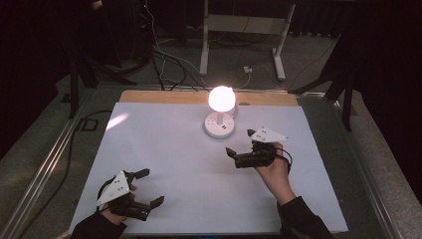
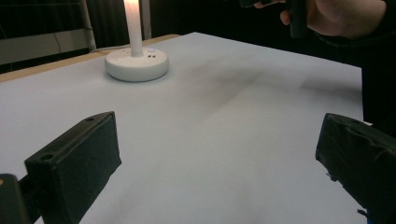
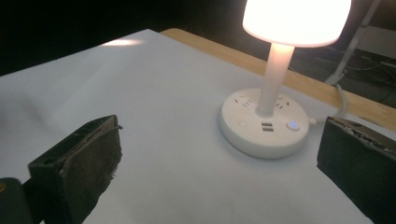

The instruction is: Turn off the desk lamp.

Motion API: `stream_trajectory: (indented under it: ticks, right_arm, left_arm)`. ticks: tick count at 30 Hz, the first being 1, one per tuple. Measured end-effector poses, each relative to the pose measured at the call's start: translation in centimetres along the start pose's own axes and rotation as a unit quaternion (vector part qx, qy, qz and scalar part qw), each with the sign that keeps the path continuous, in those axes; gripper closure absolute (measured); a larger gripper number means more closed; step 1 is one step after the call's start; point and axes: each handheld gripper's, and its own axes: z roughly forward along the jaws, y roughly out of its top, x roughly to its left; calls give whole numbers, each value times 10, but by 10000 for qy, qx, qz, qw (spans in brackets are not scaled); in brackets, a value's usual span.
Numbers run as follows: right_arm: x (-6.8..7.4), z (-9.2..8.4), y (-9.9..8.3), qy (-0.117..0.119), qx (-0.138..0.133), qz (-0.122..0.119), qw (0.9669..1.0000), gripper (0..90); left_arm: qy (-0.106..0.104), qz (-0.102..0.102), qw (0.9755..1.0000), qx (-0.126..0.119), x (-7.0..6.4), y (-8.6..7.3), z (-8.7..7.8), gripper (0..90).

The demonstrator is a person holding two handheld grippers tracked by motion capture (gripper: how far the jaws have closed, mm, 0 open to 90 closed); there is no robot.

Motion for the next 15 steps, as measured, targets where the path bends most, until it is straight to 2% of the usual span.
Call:
stream_trajectory:
  ticks: [9,11,15]
  right_arm:
    - [2,17,8,54,98,-66,9999,0]
    - [3,24,9,-58,118,-52,9999,0]
    - [3,34,10,-14,140,-59,9999,0]
  left_arm:
    - [-8,-7,10000,0,0,0,0,5]
    - [-7,-12,10000,-3,0,0,0,5]
    - [-4,-25,10000,-12,0,0,0,5]
